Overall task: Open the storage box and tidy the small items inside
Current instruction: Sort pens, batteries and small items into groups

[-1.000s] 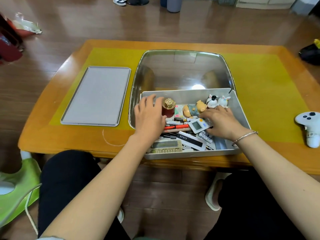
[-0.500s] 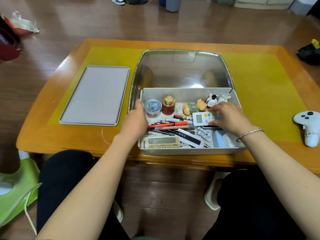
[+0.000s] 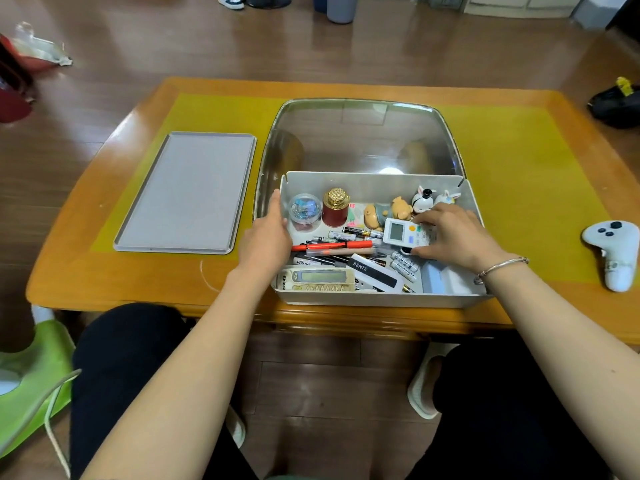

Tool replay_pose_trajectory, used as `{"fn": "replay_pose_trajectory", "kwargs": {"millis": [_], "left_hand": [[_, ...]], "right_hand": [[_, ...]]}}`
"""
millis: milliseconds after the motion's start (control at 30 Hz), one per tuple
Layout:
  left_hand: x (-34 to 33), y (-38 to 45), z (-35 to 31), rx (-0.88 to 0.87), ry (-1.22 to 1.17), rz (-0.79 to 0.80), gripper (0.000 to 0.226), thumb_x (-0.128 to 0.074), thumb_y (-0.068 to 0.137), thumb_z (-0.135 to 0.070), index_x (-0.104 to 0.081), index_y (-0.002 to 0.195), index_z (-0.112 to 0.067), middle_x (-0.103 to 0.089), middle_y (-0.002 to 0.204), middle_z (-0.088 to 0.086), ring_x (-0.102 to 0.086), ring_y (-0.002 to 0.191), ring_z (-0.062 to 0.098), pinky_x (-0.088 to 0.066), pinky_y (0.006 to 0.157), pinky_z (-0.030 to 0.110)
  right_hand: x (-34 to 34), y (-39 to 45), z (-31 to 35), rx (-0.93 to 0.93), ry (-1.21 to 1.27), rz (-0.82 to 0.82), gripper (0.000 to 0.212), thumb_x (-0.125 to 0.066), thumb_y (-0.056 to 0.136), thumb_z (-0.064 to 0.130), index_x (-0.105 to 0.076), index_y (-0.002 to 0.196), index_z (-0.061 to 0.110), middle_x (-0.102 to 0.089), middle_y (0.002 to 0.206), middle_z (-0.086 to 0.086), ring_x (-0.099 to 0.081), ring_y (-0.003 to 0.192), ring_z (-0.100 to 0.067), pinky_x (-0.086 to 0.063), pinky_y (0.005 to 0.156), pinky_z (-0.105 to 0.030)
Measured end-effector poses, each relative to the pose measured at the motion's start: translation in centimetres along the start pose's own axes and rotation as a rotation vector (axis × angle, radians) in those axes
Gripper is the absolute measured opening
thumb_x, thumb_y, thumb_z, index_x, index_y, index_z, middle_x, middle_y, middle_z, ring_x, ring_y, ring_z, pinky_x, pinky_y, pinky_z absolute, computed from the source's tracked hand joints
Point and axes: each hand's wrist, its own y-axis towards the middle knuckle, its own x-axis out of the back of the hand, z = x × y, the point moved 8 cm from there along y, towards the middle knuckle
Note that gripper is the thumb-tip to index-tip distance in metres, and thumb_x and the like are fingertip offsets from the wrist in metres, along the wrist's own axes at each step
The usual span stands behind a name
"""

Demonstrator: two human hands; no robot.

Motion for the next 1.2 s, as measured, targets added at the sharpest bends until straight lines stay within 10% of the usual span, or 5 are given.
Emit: {"fn": "replay_pose_trajectory", "kwargs": {"millis": [300,500,700,1200], "left_hand": [[2.9,-1.9,-2.4,-0.290,0.151,-0.227,0.062,-0.067,0.085,-0.032,-0.039,0.139,-0.022,-0.045,0.136,0.006,-0.038,0.125,0.026,-0.036,0.098,0.042],[-2.3,-4.1,-4.7,-0.511,0.236,0.439,0.045,-0.070,0.075,-0.056,-0.061,0.114,-0.034,-0.063,0.109,-0.009,-0.053,0.099,0.013,-0.039,0.077,0.027],[-2.9,-4.1,-5.1,-0.489,0.217,0.529,0.023,-0.073,0.080,-0.040,-0.058,0.089,-0.026,-0.059,0.096,-0.002,-0.052,0.089,0.017,-0.042,0.072,0.031],[1.9,-2.3,-5.6,-0.280,-0.542,0.200,0.025,-0.068,0.087,-0.019,-0.046,0.091,-0.030,-0.059,0.093,-0.015,-0.060,0.085,-0.005,-0.051,0.058,0.013]], "right_hand": [[0.4,-0.7,0.5,0.025,0.107,-0.050,0.055,-0.080,0.065,0.038,-0.061,0.115,0.022,-0.056,0.099,-0.002,-0.051,0.101,-0.023,-0.036,0.085,-0.038],[0.6,-0.5,1.2,0.040,0.299,-0.065,0.054,-0.082,0.063,0.026,-0.058,0.111,0.018,-0.051,0.101,0.000,-0.050,0.094,-0.014,-0.040,0.082,-0.025],[0.7,-0.7,1.6,0.046,0.327,-0.080,0.048,-0.080,0.063,0.034,-0.056,0.102,0.021,-0.060,0.094,0.004,-0.055,0.085,-0.016,-0.048,0.070,-0.036],[2.1,0.0,-0.6,0.065,0.284,-0.065,0.050,-0.071,0.081,0.019,-0.050,0.126,0.022,-0.064,0.115,-0.004,-0.059,0.105,-0.025,-0.048,0.086,-0.041]]}}
